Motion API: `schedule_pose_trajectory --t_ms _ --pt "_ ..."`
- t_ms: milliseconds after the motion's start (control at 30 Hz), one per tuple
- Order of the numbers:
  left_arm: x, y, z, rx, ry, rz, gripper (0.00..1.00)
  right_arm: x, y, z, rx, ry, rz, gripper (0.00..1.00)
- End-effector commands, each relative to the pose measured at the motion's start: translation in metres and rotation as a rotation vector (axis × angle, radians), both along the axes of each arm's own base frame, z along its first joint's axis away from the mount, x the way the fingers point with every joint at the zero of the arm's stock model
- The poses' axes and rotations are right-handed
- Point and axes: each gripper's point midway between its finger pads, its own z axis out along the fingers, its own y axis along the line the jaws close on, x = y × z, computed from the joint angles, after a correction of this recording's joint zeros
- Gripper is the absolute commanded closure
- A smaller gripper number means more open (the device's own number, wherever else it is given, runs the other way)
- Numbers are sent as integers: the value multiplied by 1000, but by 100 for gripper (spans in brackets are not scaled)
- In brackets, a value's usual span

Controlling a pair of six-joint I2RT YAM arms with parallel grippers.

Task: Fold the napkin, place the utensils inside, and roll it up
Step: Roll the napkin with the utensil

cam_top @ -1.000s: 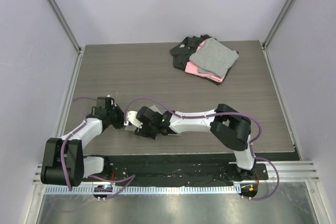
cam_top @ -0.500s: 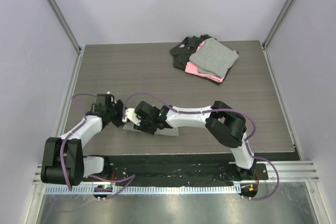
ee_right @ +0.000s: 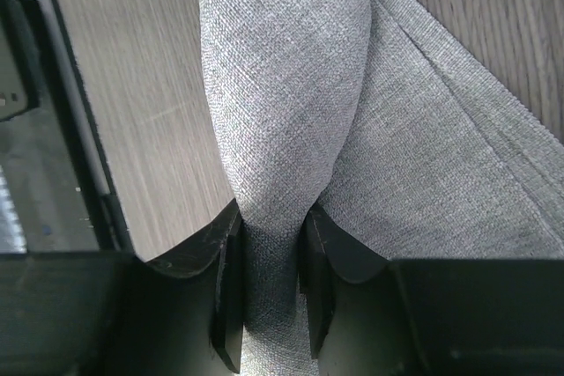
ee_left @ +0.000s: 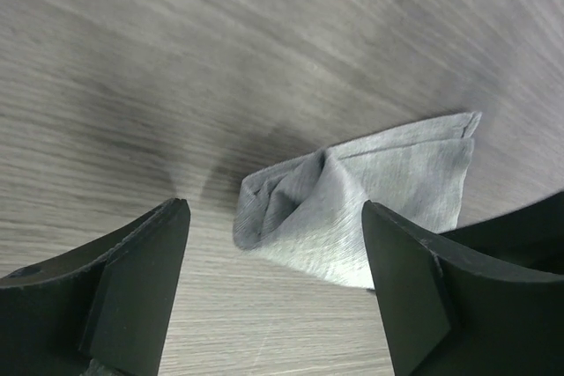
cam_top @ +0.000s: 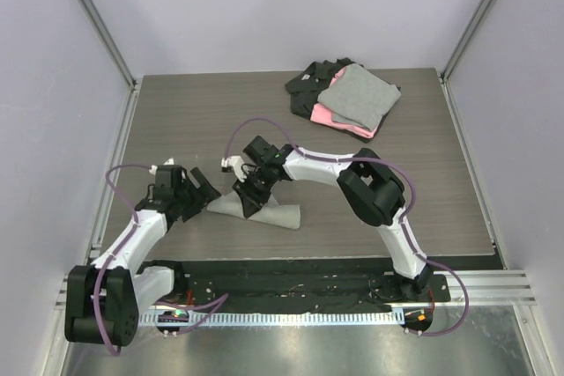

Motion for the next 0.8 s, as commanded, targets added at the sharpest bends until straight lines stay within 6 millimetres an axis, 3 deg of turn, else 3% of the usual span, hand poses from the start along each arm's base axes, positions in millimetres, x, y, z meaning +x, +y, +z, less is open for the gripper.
schedule_pose_trajectory --t_ms 0,233,367,533,767 --pt "1 -7 -1 -43 -28 -12 18 -33 -22 -30 -112 237 1 68" --pt "3 -20 -12 -111 -14 -41 31 -26 -23 -39 -120 286 -31 68" --pt "4 -19 -18 -110 0 -38 50 -20 -23 -35 -118 263 -45 68" --pt "3 -20 -21 -113 14 -42 78 -5 -19 -11 -97 176 -77 61" --pt "0 -21 -22 -105 52 -64 99 21 -9 44 -47 -42 -141 42"
